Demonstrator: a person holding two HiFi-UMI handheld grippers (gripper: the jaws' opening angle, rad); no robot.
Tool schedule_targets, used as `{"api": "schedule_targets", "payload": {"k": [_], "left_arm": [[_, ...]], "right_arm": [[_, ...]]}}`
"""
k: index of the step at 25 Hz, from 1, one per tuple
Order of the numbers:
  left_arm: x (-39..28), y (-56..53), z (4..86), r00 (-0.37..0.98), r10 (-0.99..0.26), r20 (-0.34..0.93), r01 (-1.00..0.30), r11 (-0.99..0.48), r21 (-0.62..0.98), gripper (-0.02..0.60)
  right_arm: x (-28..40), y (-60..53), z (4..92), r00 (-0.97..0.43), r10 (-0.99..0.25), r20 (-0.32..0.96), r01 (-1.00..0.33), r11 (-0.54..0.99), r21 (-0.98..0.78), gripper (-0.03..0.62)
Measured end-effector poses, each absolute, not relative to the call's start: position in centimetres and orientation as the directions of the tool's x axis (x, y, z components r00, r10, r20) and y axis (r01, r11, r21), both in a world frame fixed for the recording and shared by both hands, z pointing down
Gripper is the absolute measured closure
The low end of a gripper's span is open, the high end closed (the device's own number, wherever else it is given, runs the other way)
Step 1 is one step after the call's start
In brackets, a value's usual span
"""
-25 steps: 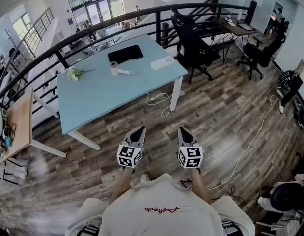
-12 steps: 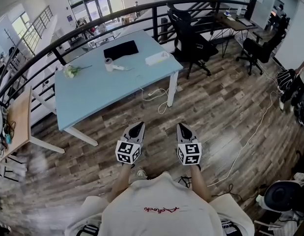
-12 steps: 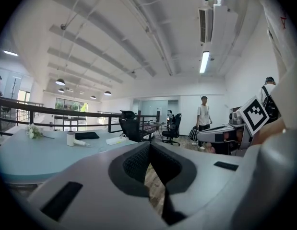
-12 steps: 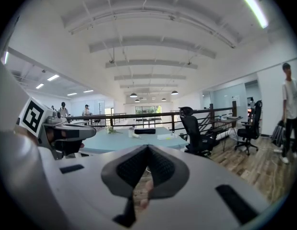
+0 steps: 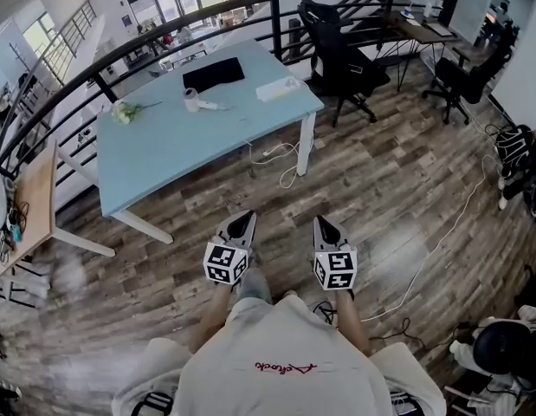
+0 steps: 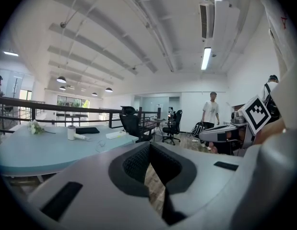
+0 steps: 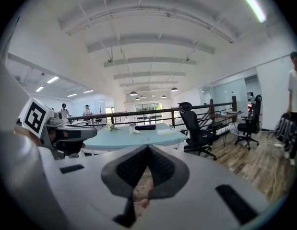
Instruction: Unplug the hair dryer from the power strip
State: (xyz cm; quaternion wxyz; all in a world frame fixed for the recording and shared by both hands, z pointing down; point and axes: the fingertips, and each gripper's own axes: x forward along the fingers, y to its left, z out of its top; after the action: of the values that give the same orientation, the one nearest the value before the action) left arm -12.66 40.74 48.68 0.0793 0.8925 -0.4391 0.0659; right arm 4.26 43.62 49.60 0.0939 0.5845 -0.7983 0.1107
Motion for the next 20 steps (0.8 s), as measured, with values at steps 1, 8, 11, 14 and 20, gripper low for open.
{"api": "schedule_targets", "payload": {"k": [1,8,11,14,20], "left_arm": [[-12.5,40.7,48.8,0.607,-0.772,0.19,-0.793,-0.603,0.084,0.575],[-11.5,39.9,48.8,0.611,-0.769,0.19,-0.79,-0.608,0.08,0.575],[-11.5,38.9,49.1,0.609,-0.771,0.189,-0.792,-0.604,0.088,0.575],[-11.6,37.9,49.7,0.609,-0.77,0.193,-0.792,-0.603,0.092,0.575],[-11.8,35.0,49.8,0.61,-0.77,0.186,-0.791,-0.605,0.093,0.575]], "right_arm": [[4.3,43.6,49.6,-0.299,-0.913,0.279,-0.954,0.292,-0.068,0.577],[4.7,42.8,50.0,-0.31,-0.908,0.282,-0.951,0.302,-0.073,0.577],[4.4,42.0,49.9,-0.334,-0.902,0.272,-0.943,0.325,-0.077,0.577],[4.3,41.1,50.2,-0.341,-0.899,0.276,-0.94,0.332,-0.078,0.577],[3.7,38.6,50.6,-0.355,-0.89,0.287,-0.934,0.349,-0.075,0.577]]}}
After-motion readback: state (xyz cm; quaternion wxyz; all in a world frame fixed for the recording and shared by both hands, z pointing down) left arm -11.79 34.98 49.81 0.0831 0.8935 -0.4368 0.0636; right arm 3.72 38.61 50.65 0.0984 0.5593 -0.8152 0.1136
